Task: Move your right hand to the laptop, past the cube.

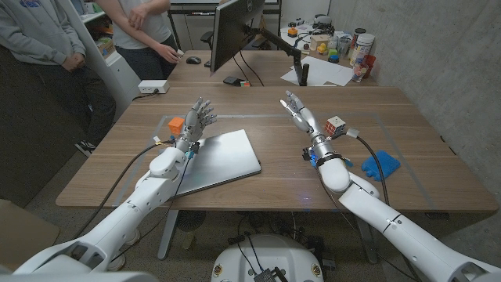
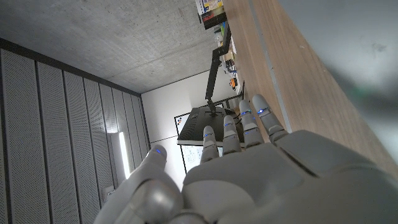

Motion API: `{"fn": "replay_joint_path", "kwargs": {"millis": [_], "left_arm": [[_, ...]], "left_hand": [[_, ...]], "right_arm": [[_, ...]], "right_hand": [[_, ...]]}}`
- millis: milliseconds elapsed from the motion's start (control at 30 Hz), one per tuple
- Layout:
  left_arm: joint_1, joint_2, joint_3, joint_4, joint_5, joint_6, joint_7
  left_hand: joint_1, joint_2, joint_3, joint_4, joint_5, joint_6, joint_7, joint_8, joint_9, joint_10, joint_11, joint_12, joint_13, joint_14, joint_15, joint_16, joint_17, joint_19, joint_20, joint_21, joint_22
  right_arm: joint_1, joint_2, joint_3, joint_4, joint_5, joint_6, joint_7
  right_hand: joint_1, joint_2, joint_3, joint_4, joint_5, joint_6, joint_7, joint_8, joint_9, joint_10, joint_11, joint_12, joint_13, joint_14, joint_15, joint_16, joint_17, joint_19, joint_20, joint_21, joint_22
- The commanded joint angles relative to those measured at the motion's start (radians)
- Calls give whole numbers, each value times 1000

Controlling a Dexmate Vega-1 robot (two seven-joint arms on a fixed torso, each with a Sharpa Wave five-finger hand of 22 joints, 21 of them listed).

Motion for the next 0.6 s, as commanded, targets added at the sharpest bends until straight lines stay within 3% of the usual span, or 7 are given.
{"fn": "replay_joint_path", "kwargs": {"millis": [33,200,400,600], "left_arm": [[79,39,-40,-94,29,-67,51],[143,73,-79,-177,34,-93,83],[164,91,-95,-216,43,-76,109],[156,87,-93,-207,40,-66,104]], "left_hand": [[-7,-4,0,-1,6,0,-8,7,2,-2,7,4,6,-2,9,0,5,-50,10,2,4],[-11,-9,-5,0,5,16,-12,13,2,7,3,7,5,2,9,1,6,-51,10,1,4],[-13,-9,-6,1,5,21,-10,14,2,11,1,8,4,6,8,3,6,-51,10,0,4],[-14,-9,-7,1,5,18,-9,11,2,7,7,6,4,5,7,2,6,-51,10,0,4]], "right_arm": [[42,43,-125,-63,-244,-197,-46],[62,54,-179,-74,-329,-242,-59],[67,53,-269,-119,-507,-298,-87],[74,59,-355,-150,-660,-327,-64]], "right_hand": [[16,3,3,-8,-1,1,-2,0,1,-4,-8,-4,3,-9,3,-3,1,-13,3,-7,0],[19,10,8,-11,0,-5,10,-4,1,-3,0,-5,3,-7,8,-3,1,-19,4,-12,-3],[23,13,13,-17,1,-15,18,-9,2,-7,20,-8,3,-12,8,-6,1,-25,4,-18,-5],[31,-1,15,-33,3,-26,-1,-13,2,-31,3,-18,4,-33,-10,-15,0,-26,4,-25,-8]]}}
